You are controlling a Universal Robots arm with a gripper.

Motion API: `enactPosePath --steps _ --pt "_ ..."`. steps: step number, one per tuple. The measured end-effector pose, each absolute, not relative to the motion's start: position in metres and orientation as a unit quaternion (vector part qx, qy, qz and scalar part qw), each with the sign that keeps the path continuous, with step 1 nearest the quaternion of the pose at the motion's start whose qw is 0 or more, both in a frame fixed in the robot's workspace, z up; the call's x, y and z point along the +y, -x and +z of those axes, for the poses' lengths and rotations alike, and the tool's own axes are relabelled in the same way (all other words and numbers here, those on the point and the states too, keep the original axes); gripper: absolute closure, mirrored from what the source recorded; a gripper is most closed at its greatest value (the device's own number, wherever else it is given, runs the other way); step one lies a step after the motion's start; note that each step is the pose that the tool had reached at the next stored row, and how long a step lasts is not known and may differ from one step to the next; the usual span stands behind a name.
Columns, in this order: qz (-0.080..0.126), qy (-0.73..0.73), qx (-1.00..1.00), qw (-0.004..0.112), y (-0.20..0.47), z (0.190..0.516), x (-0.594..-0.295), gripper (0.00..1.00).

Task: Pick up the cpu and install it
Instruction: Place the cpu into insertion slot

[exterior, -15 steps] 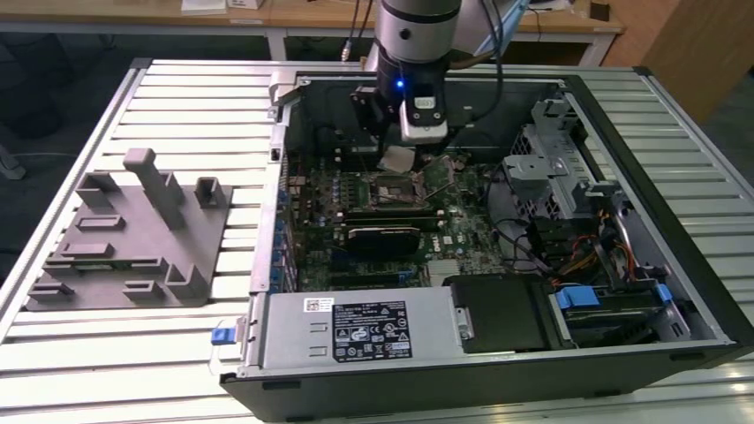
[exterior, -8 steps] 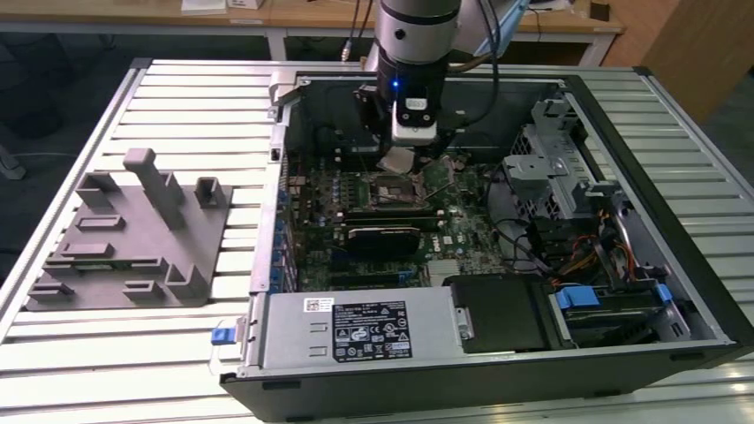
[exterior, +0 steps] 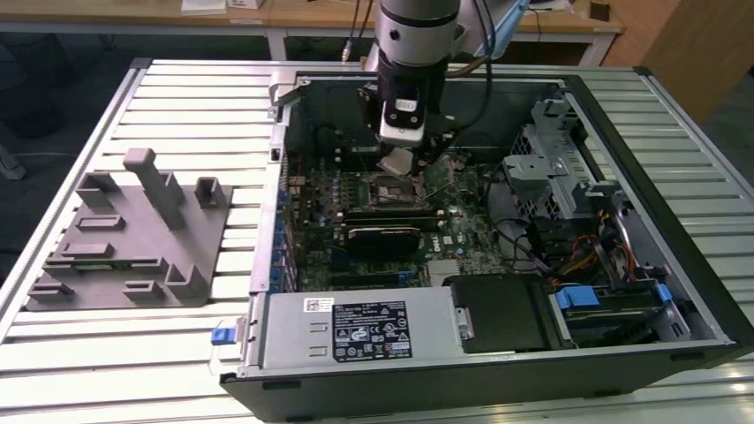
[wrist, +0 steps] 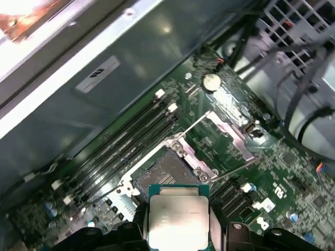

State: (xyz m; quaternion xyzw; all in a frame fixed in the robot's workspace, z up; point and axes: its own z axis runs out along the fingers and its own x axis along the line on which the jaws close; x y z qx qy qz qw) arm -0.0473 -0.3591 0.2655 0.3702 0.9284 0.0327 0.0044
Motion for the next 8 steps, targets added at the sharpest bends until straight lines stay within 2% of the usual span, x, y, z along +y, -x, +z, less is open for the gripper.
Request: enactPosePath --steps 8 --pt "0.032 -0.437 0.899 0.007 0.0473 0.2616 -0.3591 0.45"
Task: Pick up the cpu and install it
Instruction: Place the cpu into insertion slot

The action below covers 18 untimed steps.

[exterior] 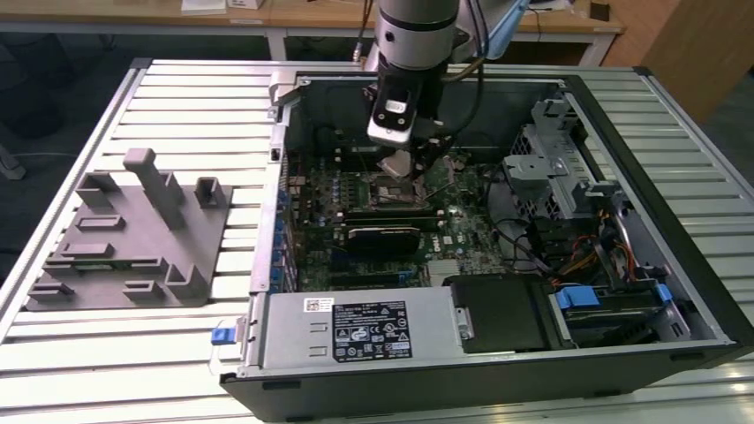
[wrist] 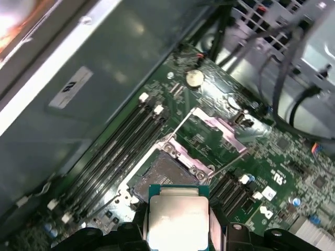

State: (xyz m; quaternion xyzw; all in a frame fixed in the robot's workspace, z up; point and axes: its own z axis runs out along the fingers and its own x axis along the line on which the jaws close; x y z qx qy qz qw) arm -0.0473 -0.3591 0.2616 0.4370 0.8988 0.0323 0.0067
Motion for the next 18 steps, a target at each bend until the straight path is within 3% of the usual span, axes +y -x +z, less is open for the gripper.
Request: enactPosePath --steps 18 --pt "0.031 -0.577 0.816 0.012 0.047 0.248 -0.359 0.45"
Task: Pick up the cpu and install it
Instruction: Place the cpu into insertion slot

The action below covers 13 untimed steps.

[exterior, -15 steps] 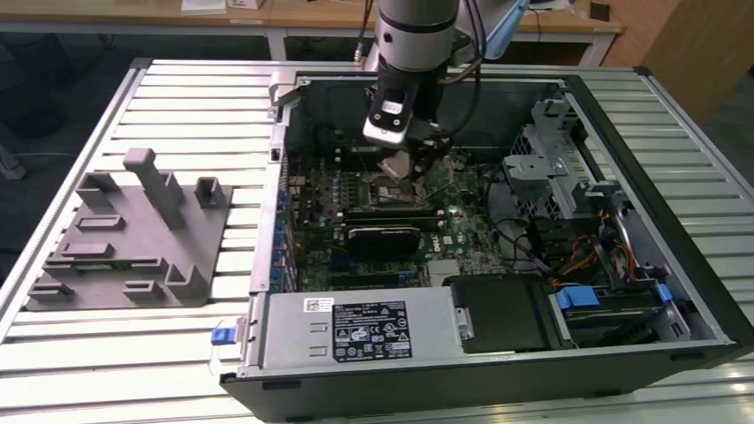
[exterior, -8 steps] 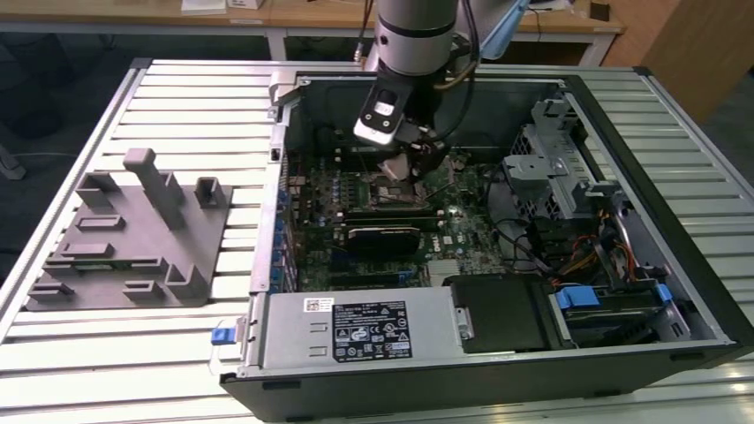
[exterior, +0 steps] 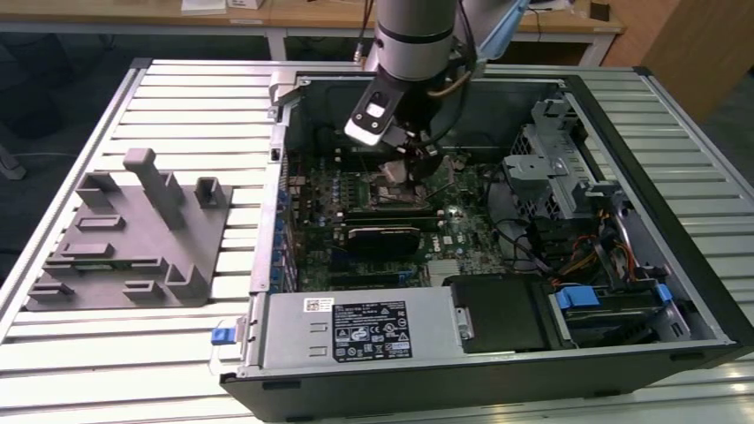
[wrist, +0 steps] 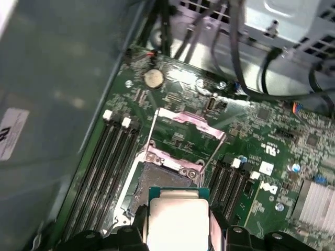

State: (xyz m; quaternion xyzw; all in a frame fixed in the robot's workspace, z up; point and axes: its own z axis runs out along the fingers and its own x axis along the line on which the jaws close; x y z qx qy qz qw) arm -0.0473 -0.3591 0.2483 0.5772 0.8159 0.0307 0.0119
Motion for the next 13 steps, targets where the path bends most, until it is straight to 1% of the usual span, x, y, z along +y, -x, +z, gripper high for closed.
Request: enactPosePath --steps 13 --pt "0.029 -0.664 0.747 0.015 0.0473 0.2378 -0.3590 0.45"
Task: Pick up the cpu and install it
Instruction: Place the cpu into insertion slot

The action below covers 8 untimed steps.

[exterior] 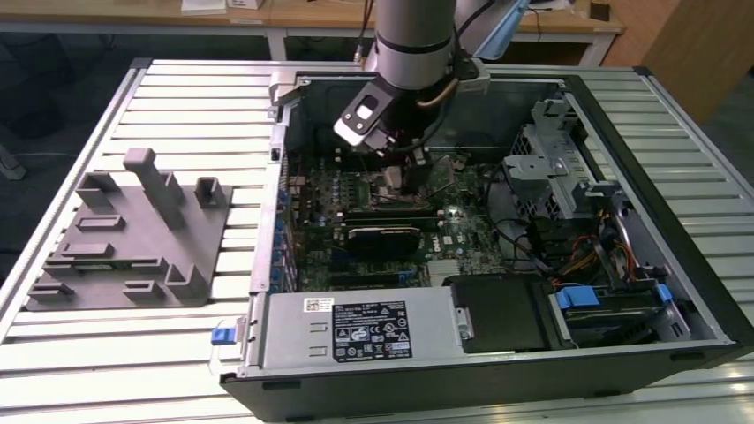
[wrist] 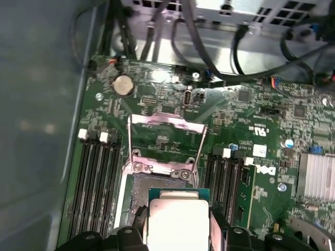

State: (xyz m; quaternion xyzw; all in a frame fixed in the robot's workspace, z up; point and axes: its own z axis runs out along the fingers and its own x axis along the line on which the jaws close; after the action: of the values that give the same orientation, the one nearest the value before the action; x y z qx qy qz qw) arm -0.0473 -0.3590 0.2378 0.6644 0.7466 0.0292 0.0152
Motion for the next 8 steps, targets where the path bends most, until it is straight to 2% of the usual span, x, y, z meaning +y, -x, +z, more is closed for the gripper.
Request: enactPosePath --steps 8 --pt "0.029 -0.674 0.738 0.016 0.043 0.233 -0.348 0.45"
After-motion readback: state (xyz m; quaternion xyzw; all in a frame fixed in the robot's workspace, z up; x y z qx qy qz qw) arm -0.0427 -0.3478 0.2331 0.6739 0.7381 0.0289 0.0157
